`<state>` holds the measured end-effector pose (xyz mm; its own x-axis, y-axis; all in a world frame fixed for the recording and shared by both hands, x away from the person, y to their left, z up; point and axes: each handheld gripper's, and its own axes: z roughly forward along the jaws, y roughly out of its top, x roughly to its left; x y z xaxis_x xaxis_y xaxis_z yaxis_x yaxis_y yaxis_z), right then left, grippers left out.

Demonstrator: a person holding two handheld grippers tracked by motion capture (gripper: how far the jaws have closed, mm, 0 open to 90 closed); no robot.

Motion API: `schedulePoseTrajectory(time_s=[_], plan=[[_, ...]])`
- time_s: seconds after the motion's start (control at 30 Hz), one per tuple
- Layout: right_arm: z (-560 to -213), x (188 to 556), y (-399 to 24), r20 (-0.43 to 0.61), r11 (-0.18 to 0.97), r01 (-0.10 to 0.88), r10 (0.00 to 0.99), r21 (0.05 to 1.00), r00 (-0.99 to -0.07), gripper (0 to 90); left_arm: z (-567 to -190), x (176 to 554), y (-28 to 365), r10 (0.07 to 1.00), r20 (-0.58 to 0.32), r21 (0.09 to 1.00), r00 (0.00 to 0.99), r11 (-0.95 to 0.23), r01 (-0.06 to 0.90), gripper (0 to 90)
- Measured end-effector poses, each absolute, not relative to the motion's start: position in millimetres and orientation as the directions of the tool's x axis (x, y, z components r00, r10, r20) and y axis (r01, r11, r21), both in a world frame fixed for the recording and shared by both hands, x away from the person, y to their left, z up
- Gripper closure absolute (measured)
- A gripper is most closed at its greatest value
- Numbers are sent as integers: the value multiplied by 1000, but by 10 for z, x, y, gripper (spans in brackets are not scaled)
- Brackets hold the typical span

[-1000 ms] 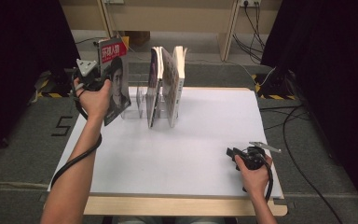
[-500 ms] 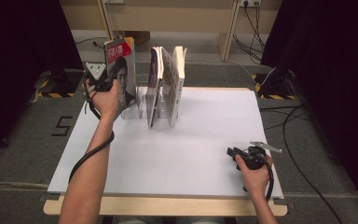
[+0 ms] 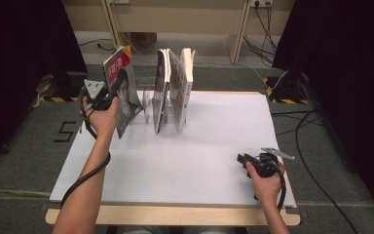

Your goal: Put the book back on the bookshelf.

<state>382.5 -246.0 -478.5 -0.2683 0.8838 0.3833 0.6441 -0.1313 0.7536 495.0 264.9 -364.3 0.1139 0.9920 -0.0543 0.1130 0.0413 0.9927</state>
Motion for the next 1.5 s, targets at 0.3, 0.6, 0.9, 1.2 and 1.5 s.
schedulePoseTrajectory(time_s=[0.3, 0.6, 0.9, 1.2, 1.5], plan=[[-4785, 3819, -2458, 382, -128, 647, 884, 752, -269, 645, -3611, 4851, 2696, 986, -82, 992, 146, 66, 112, 788], [-4785, 3819, -2469, 384, -131, 648, 884, 751, -267, 640, -3654, 4786, 2687, 983, -93, 989, 157, 73, 126, 733], [-4784, 3817, -2459, 391, -135, 652, 881, 746, -265, 636, -3641, 4741, 2694, 988, -86, 990, 132, 70, 123, 687], [-4801, 3826, -2448, 399, -128, 673, 877, 728, -266, 627, -3621, 4799, 2698, 990, -98, 978, 106, 77, 192, 719], [-4808, 3828, -2463, 399, -127, 677, 879, 725, -263, 627, -3602, 4851, 2657, 987, -103, 972, 121, 74, 223, 846]])
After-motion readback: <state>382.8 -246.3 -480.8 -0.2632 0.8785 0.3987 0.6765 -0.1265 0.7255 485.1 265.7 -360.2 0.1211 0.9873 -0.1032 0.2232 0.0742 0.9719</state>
